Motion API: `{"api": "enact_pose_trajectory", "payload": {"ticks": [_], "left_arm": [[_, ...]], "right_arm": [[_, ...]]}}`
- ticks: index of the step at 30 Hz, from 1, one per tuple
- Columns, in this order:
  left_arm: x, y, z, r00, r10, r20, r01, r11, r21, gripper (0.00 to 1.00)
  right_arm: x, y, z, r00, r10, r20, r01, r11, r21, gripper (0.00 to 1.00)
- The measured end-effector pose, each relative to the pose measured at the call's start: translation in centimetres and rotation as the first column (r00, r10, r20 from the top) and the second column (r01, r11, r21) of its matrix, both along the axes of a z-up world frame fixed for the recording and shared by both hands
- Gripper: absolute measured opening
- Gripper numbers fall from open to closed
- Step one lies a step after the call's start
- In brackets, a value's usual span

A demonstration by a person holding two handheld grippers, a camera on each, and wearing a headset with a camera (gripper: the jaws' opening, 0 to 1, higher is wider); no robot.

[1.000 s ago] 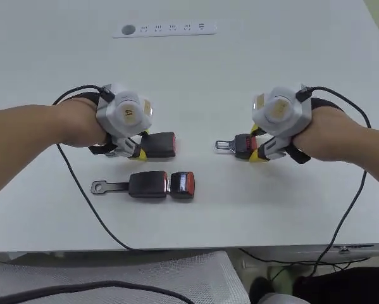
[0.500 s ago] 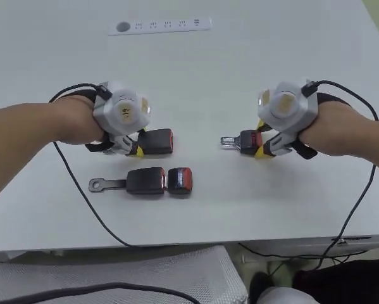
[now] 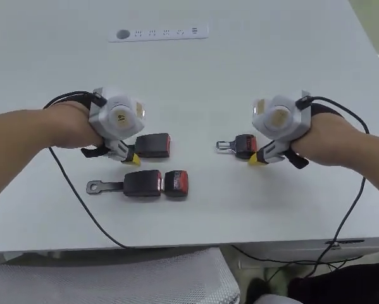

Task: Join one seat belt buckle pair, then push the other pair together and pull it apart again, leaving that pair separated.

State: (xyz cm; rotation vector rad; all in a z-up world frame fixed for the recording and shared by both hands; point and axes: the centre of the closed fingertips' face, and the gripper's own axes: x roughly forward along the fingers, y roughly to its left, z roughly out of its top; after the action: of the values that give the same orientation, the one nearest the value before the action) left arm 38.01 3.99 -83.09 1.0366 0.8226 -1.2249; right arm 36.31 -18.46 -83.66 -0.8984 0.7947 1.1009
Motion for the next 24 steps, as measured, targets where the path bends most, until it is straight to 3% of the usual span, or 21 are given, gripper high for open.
{"api": "enact_pose_trajectory", "payload": {"ticks": [1, 3, 7, 11, 16, 18, 22, 24], "left_arm": [[0.3, 0.1, 0.7, 0.999, 0.036, 0.015, -0.035, 0.999, -0.023, 0.50], [0.3, 0.3, 1.7, 0.997, 0.081, 0.012, -0.080, 0.995, -0.060, 0.52], [-1.0, 1.3, 2.7, 0.995, 0.099, 0.009, -0.098, 0.992, -0.086, 0.57], [-1.7, 2.4, 3.9, 0.987, 0.161, 0.012, -0.158, 0.978, -0.133, 0.64], [-3.6, 3.7, 5.5, 0.974, 0.225, 0.018, -0.218, 0.957, -0.191, 0.70], [-4.5, 4.2, 6.1, 0.965, 0.262, 0.020, -0.251, 0.943, -0.219, 0.72], [-5.9, 5.3, 6.9, 0.952, 0.302, 0.048, -0.280, 0.926, -0.255, 0.81], [-6.8, 6.1, 7.3, 0.938, 0.343, 0.041, -0.319, 0.906, -0.279, 0.83]], "right_arm": [[-0.1, 0.0, 0.2, 1.000, -0.008, 0.000, 0.008, 1.000, 0.011, 0.61], [-0.3, 0.0, 0.7, 0.999, -0.039, 0.000, 0.039, 0.999, 0.035, 0.60], [-0.9, 0.5, 2.1, 0.997, -0.071, 0.017, 0.069, 0.994, 0.086, 0.61], [-1.7, 1.0, 3.6, 0.992, -0.128, 0.007, 0.125, 0.979, 0.162, 0.64], [-2.9, 1.4, 5.6, 0.981, -0.196, 0.003, 0.189, 0.950, 0.250, 0.67], [-3.5, 1.6, 6.2, 0.978, -0.211, 0.001, 0.202, 0.939, 0.277, 0.69], [-4.5, 2.3, 6.7, 0.978, -0.207, 0.012, 0.194, 0.934, 0.301, 0.73], [-5.0, 2.5, 6.9, 0.978, -0.207, 0.012, 0.193, 0.931, 0.308, 0.74]]}}
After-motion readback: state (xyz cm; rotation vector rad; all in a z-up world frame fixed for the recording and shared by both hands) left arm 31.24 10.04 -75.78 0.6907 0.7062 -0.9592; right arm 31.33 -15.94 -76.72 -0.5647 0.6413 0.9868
